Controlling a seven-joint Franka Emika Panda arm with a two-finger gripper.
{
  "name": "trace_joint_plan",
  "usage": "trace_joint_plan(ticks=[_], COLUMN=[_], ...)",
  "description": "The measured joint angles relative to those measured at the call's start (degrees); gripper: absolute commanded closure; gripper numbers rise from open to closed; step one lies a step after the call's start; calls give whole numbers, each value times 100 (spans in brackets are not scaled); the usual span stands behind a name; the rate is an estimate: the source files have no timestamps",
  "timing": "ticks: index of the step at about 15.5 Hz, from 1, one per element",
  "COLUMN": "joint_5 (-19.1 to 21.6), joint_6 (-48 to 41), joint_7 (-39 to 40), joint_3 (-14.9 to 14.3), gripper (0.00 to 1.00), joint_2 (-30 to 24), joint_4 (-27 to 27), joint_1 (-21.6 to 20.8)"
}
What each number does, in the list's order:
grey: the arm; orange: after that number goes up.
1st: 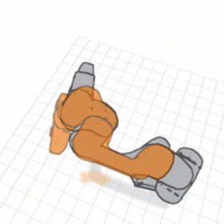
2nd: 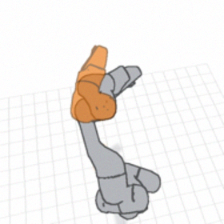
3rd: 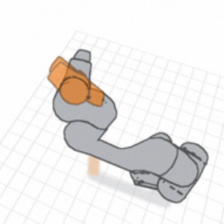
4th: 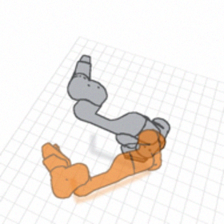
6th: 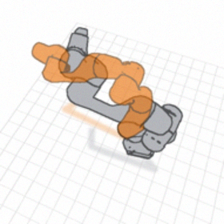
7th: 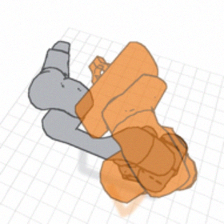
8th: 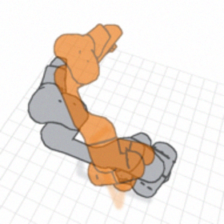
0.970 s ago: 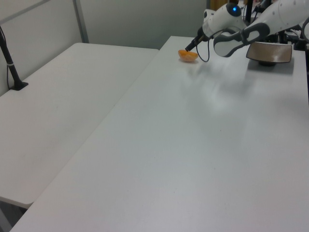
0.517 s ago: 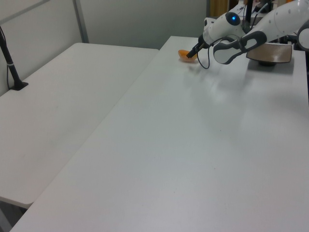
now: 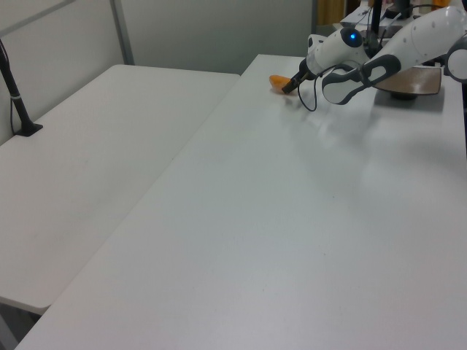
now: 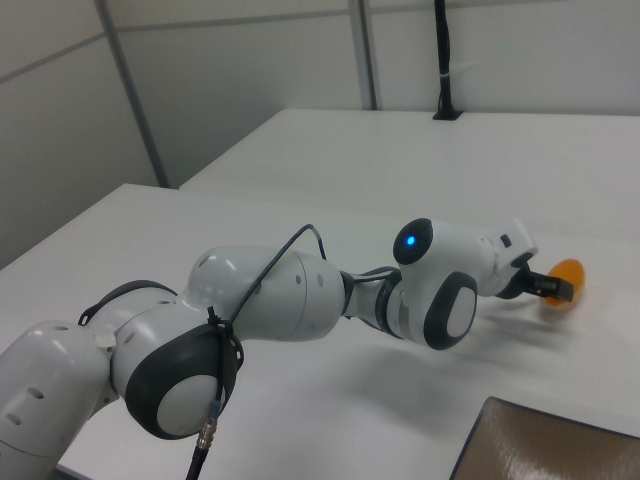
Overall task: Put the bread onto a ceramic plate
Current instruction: 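Close the gripper around the orange bread roll and lift it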
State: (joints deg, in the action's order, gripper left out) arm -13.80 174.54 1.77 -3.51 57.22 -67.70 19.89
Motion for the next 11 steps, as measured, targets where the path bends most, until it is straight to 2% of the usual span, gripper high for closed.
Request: trace_joint_plan(ticks=[3,11], joint_5=[0,-20], joint_6=[24,24], joint_7=[3,55], joint_3=[0,41], gripper=[60,60], joint_2=[15,-134], joint_4=[5,-23], joint_1=[11,176])
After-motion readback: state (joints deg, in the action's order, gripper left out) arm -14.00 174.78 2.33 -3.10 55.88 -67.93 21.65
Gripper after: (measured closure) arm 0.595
